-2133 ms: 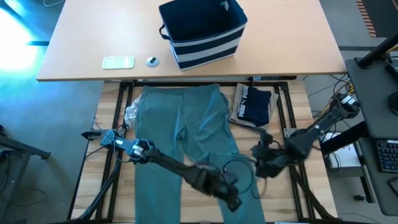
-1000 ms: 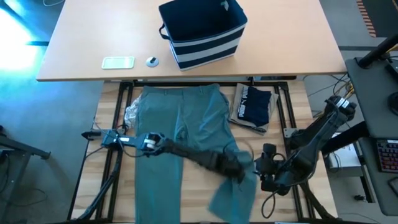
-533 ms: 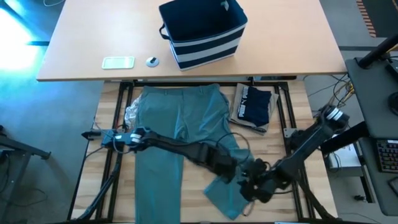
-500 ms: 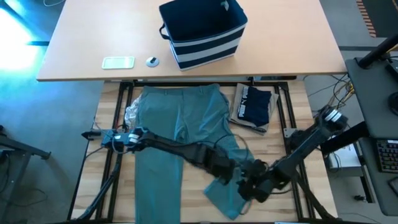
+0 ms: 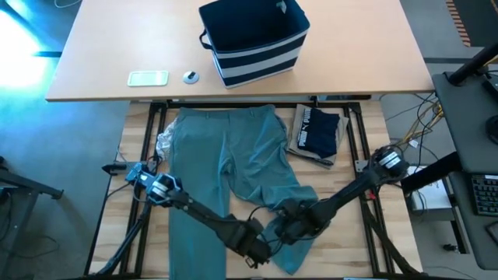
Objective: Fold Laundry from Bin
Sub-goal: Fold the blue pants
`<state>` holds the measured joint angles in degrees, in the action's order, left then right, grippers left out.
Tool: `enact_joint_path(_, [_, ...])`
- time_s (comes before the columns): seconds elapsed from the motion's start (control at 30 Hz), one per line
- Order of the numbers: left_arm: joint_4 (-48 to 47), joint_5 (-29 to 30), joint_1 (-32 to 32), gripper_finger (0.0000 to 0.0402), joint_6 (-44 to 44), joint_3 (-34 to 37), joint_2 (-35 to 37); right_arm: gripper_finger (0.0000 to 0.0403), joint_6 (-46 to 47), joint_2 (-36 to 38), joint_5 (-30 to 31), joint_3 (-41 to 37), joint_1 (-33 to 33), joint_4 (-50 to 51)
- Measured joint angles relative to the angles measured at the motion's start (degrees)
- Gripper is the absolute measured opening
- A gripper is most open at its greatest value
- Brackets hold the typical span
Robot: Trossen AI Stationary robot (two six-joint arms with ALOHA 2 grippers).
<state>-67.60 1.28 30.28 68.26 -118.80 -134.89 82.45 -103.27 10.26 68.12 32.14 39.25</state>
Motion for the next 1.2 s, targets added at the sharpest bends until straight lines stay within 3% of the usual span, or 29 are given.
enact_joint_path(0.13, [13.87, -2.42, 0.74, 0.0049, -1.21, 6.51, 0.0, 0.0088, -0.62, -2.48, 0.1, 4.18, 0.11, 6.35])
enact_joint_path(0.27, [24.46, -2.56, 0.81, 0.0049, -5.16, 10.66, 0.12, 0.0022, -2.78, -3.49, -0.5, 6.91, 0.06, 8.44])
enact_joint_path(0.47, [27.55, -2.73, 0.98, 0.0049, -13.48, 9.91, 0.11, 0.0009, -6.2, 0.03, -1.74, 12.81, 1.27, 14.68])
enact_joint_path(0.57, [24.88, -3.64, 2.04, 0.0049, -17.43, 6.06, 0.85, 0.0009, -11.09, 3.37, -2.68, 15.57, 2.47, 15.25])
enact_joint_path(0.7, [14.05, -3.87, 4.26, 0.0049, -23.05, -2.52, 1.46, 0.0009, -20.16, 7.5, -5.2, 18.09, 3.48, 11.24])
enact_joint_path(0.87, [-0.13, -3.89, 5.45, 0.0049, -24.3, -10.91, 1.46, 0.0009, -32.41, 8.39, -6.68, 17.49, 3.14, -2.33])
enact_joint_path(1.03, [-7.63, -2.79, 6.06, 0.0042, -23.43, -13.5, 1.55, 0.0009, -37.2, 6.03, -20.93, 17.22, 3.31, -5.24])
enact_joint_path(1.2, [-3.07, -1.95, 5.78, 0.0036, -21.64, -9.5, 1.36, 0.0009, -35.43, 6.78, -28.48, 18.1, 7.16, -0.52])
